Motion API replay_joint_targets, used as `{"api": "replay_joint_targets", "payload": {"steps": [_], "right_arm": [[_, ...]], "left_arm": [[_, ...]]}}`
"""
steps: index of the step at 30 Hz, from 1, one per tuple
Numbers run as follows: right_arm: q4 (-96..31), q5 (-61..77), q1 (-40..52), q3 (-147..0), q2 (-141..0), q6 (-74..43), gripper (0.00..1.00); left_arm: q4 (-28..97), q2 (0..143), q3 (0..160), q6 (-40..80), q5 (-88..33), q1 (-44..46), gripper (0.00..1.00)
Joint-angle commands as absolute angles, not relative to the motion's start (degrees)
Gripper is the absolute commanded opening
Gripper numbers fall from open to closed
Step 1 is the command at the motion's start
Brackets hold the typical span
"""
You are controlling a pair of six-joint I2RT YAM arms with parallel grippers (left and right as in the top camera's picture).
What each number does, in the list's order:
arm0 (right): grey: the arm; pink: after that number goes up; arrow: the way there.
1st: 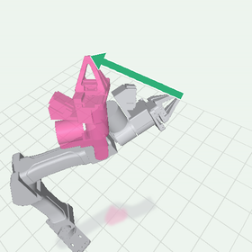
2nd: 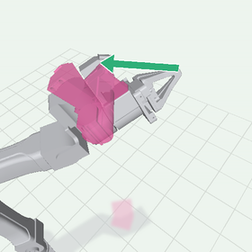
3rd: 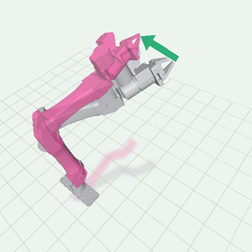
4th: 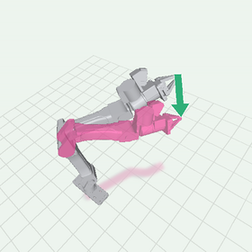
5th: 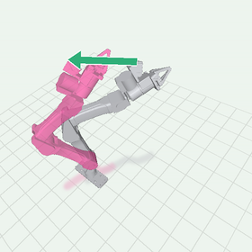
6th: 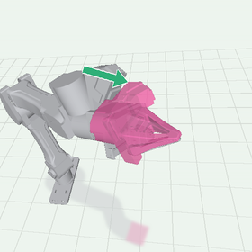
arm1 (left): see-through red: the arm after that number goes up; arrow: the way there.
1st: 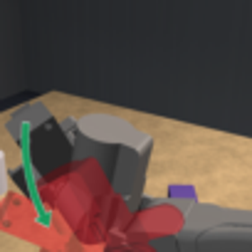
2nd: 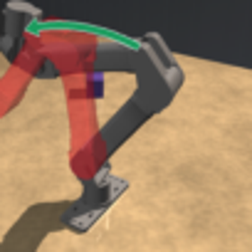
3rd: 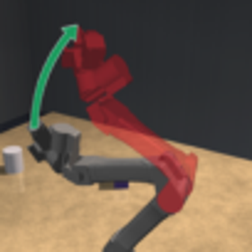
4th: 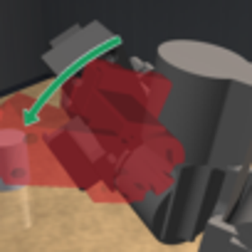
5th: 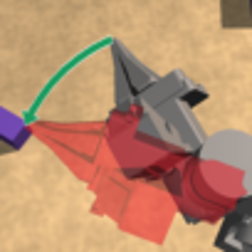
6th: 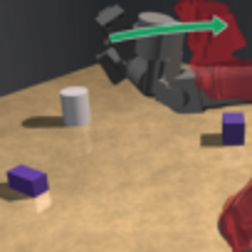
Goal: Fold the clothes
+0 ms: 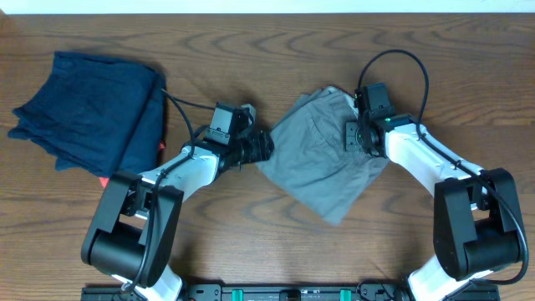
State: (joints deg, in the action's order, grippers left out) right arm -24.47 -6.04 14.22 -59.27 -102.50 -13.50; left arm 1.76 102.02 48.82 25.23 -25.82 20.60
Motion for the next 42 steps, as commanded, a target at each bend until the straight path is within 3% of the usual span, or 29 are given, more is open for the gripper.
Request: {"api": "replay_joint_targets", "payload": {"steps": [1,3,6,10,12,14,19,22,33,38,39,42], "right_arm": [[-20.91,-10.35,14.59,-58.92,-103.2,-6.37,0.65],[-18.13,-10.31,14.59,-58.92,-103.2,-3.95,0.72],[-16.05,-10.22,14.61,-58.92,-103.2,-2.85,0.79],[-16.93,-8.71,14.66,-58.92,-103.2,-2.87,0.8],[-17.85,-8.56,14.66,-58.92,-103.2,-2.9,0.8],[-18.7,-8.58,14.66,-58.92,-103.2,-2.9,0.79],[-21.17,-8.6,14.63,-58.94,-99.9,-5.78,0.8],[-21.21,-8.78,14.28,-58.94,-95.72,-7.25,0.84],[-28.71,-8.75,11.9,-58.94,-82.7,-7.86,0.83],[-33.74,-8.58,10.22,-58.94,-82.15,-10.15,0.78],[-34.48,-8.56,10.04,-58.94,-82.15,-10.55,0.76],[-36.47,-8.56,9.8,-58.94,-82.15,-10.7,0.59]], "left_arm": [[8.54,104.92,45.82,25.98,-37.23,21.08,0.57],[10.44,104.55,45.84,26.22,-41.65,21.08,0.51],[13.17,102.35,45.84,26.15,-43.75,21.08,0.5],[12.19,96.07,45.84,25.23,-42.24,21.08,0.51],[8.82,91.35,45.84,25.02,-38.5,21.08,0.7],[3.44,87.44,45.84,22.55,-36.36,21.08,0.98],[-10.52,84.64,46.09,17.85,-36.4,21.08,0.98],[-10.98,86.89,48.14,17.85,-36.8,21.17,0.98],[10.09,105.3,72.86,9.39,-37.32,25.39,0.98],[12.27,109.62,74.43,7.11,-22.65,28.29,0.98],[12.45,110.34,74.43,7.14,-19.0,28.53,0.96],[12.75,112.64,74.43,7.88,-11.2,28.69,0.75]]}}
